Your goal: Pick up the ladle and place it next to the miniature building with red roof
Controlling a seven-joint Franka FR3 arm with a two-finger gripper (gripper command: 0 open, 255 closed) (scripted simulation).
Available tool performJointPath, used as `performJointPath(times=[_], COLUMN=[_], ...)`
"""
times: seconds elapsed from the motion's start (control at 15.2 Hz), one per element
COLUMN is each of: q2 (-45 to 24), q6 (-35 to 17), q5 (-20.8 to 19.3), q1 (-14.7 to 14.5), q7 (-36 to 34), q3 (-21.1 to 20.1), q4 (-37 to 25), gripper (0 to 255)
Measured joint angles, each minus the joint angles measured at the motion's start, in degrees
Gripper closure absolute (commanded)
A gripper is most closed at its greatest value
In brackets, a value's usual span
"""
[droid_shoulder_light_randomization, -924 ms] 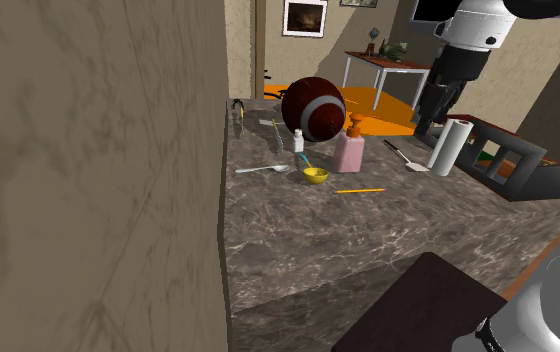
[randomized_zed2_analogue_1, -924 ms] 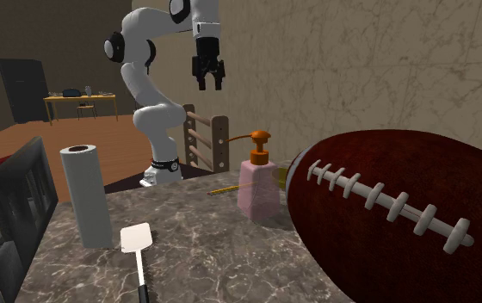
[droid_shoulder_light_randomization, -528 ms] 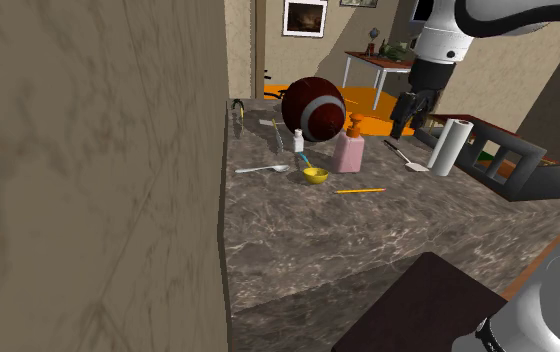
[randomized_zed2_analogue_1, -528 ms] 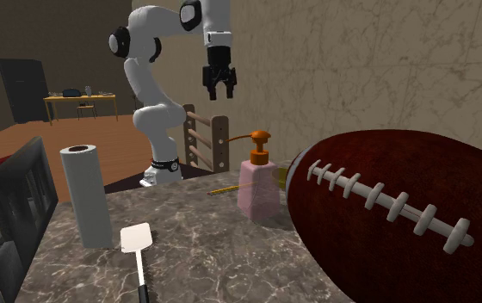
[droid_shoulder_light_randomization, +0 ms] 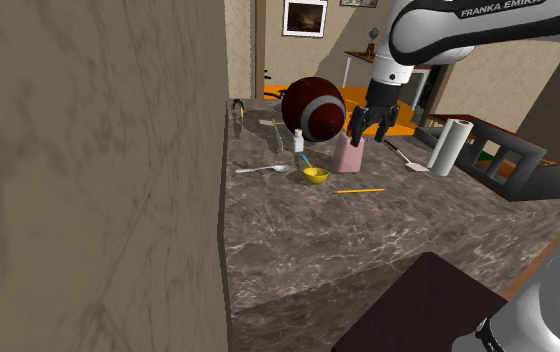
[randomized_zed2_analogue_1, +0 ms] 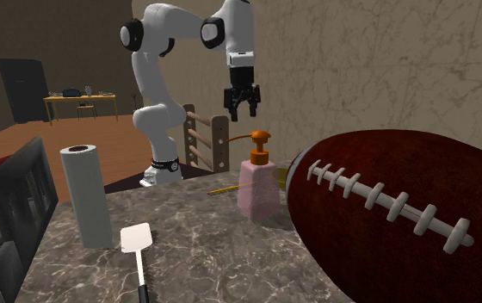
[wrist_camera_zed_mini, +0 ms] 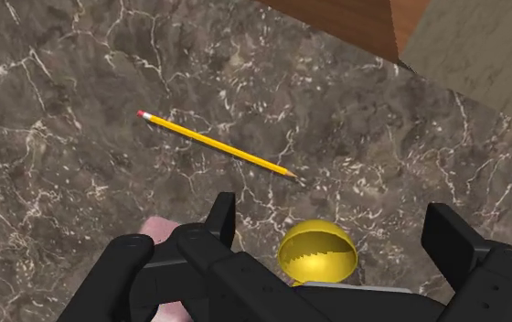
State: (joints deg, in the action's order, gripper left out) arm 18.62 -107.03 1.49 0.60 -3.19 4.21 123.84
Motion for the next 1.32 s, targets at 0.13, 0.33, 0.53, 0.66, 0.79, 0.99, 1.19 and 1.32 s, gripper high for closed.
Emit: performJointPath(times=[0.13, 0.33, 0.53, 0.66, 0.79, 0.99, 1.19, 1.32], q2=[-4.2, -10.6, -17.4, -21.8, -25.5, -32.7, -39.9, -43.0], q6=[-2.1, -4.6, -6.1, -7.5, -8.4, -9.0, -9.2, -9.4], q5=[1.1, 2.9, 4.8, 6.2, 7.5, 9.7, 11.9, 12.8], q1=[0.1, 0.3, 0.5, 0.8, 0.9, 1.7, 2.4, 2.8], q7=[-1.3, -3.1, -5.0, -5.9, -7.1, -8.4, -10.0, -10.7], q3=[0.2, 0.6, 0.9, 1.2, 1.3, 1.5, 1.6, 1.5], q4=[-1.7, -5.1, -9.8, -12.5, -14.9, -20.9, -27.4, -30.0], gripper=[0, 0, 0, 0, 0, 0, 0, 0])
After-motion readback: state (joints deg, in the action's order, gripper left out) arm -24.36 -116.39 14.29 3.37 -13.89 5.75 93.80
